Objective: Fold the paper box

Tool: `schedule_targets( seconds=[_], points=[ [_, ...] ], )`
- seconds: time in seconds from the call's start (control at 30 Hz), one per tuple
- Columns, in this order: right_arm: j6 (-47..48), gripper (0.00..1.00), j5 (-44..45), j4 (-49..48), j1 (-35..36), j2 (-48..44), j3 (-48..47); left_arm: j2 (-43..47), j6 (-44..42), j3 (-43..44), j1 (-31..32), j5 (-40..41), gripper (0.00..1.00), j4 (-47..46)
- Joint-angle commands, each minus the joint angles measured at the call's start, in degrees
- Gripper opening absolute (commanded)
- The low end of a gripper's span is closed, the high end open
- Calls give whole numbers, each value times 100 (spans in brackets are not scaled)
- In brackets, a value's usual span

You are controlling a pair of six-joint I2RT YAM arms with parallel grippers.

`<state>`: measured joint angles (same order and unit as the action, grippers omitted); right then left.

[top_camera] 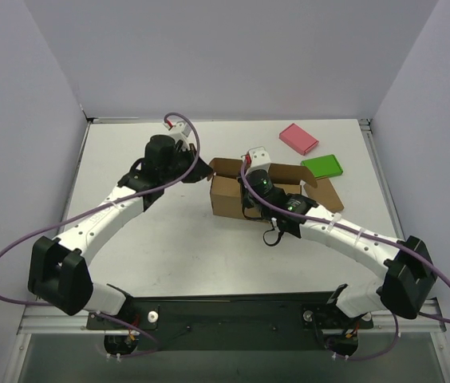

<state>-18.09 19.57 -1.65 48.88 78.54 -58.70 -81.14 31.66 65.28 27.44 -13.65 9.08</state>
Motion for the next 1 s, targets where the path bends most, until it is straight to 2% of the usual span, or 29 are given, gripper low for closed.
schedule_targets(
  seconds=[0.0, 0.17, 0.47, 0.63, 0.97],
  points=[
    [-90, 13, -121, 1000, 69, 486, 280, 56, 218, 151, 235, -129, 0, -382],
    [-195, 12, 55, 1131, 86, 557, 254, -51, -37, 574, 235, -269, 0, 41],
    [-415, 11, 178, 1509, 7, 575, -45, -165, -204, 425, 253, -533, 0, 217],
    [-494, 11, 240, 1615, -54, 574, -168, 19, -292, 206, 376, -69, 0, 296],
    [-564, 11, 222, 1668, -63, 697, -292, 257, 42, -507, 762, 398, 0, -319]
  ],
)
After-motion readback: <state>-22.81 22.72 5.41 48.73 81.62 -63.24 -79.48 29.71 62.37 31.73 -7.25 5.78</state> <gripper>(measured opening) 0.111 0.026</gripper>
